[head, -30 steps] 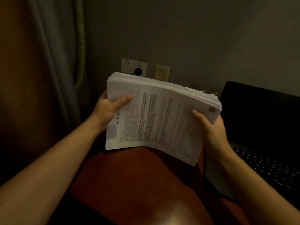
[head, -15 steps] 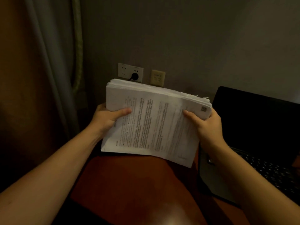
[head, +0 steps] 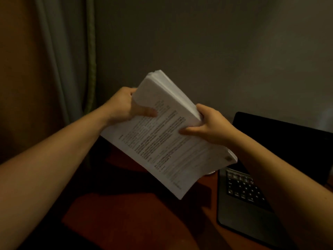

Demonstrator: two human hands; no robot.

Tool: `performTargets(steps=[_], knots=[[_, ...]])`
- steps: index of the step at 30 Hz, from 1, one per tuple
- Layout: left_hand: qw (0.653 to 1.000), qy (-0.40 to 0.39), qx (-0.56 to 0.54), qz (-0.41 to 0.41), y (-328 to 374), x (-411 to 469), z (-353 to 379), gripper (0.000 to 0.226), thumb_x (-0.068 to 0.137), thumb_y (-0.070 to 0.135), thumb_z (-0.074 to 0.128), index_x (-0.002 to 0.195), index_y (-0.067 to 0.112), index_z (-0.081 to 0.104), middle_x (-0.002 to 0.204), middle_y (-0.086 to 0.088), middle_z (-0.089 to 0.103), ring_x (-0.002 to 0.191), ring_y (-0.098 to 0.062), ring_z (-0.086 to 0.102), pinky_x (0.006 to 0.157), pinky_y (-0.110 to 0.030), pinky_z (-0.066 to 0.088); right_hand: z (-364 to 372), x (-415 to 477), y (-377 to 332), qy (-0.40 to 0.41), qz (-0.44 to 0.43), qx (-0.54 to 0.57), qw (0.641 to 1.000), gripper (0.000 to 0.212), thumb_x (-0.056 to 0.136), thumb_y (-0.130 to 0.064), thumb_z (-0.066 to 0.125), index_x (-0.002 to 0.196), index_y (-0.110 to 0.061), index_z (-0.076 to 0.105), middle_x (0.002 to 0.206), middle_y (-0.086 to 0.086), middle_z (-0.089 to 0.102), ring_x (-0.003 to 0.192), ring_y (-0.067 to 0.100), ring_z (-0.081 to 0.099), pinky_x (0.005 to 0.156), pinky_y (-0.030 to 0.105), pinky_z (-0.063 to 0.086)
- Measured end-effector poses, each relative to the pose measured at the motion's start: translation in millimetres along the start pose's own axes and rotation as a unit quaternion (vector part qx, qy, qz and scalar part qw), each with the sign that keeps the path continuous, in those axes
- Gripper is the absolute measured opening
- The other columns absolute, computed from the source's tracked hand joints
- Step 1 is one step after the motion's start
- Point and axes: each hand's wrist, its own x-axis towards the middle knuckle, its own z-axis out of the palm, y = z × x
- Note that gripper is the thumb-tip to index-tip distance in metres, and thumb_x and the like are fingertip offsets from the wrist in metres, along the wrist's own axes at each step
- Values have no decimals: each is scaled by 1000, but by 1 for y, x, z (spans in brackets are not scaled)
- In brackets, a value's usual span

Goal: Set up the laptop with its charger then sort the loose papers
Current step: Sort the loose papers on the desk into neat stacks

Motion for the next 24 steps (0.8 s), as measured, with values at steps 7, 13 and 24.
performTargets(steps=[7,13,24], knots=[[990,-29,123,58,28,-2,-6,44,68,38,89,107,31,71,99,12,74,92,-2,70,81,-32,60,11,-9,-6,58,-26,171,983,38,72,-19,90,105,-16,72,96,2,77,81,20,76,67,44,63],[904,350,235,75,-35,-11,2,116,70,69,76,159,35,10,166,-3,14,153,-23,11,123,-48,14,18,-23,4,162,-6,283,945,38,75,-14,87,107,-5,70,97,8,76,80,25,76,62,36,62],[946,132,-291,-60,-57,-24,45,31,82,38,71,110,25,66,96,5,78,92,-17,75,79,-36,60,77,-27,15,213,-10,453,865,29,88,-10,71,116,-7,63,108,7,75,98,27,74,74,39,62]])
